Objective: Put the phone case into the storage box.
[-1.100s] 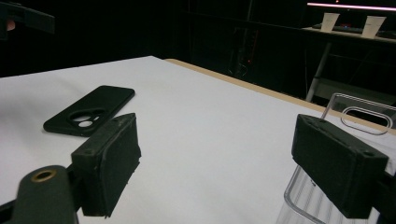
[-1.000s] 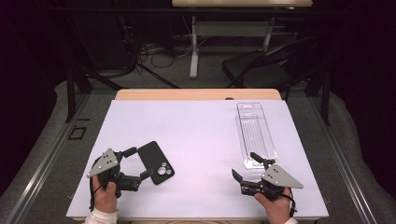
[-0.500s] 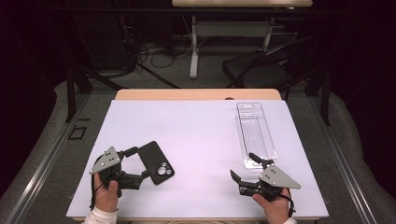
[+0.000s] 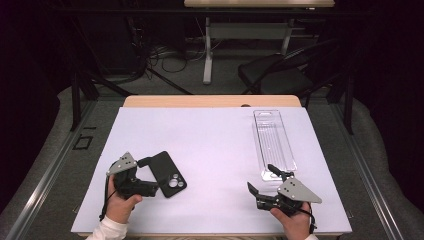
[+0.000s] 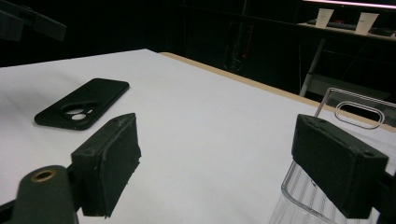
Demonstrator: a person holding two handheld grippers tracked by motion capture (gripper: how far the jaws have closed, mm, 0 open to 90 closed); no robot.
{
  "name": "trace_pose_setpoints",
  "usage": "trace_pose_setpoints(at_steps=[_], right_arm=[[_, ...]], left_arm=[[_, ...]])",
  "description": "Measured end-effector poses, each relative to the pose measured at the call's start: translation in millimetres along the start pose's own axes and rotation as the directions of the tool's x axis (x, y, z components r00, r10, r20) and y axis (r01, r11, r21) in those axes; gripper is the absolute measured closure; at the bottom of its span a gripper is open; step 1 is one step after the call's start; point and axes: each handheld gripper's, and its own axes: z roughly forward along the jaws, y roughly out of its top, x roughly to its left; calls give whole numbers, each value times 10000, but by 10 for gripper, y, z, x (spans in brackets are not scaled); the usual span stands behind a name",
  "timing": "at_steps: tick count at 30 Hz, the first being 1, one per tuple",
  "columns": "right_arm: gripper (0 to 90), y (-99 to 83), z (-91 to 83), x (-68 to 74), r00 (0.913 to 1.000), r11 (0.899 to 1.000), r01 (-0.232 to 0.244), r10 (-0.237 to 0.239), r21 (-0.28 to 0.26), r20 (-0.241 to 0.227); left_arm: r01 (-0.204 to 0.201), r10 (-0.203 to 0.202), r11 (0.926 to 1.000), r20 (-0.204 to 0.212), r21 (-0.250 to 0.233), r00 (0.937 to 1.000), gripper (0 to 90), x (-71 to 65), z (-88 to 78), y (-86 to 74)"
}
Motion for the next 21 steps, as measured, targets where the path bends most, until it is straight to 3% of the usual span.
trace_pose_setpoints(at_steps=[8, 14, 17, 21], right_arm=[[142, 1, 1, 14, 10000, 10000, 48, -48, 12, -43], [142, -4, 25, 10, 10000, 10000, -17, 17, 57, -73], [142, -7, 31, 7, 9999, 9999, -60, 60, 88, -83], [142, -3, 45, 5, 9999, 10000, -45, 46, 45, -110]], left_arm=[[-278, 287, 9984, -188, 498, 9994, 7, -79, 84, 44], [-336, 356, 9981, -400, 509, 9986, 10, -100, 95, 137], [-356, 381, 9982, -517, 473, 9979, 35, -116, 105, 184], [-274, 309, 9983, -665, 522, 9973, 153, -129, 148, 269]])
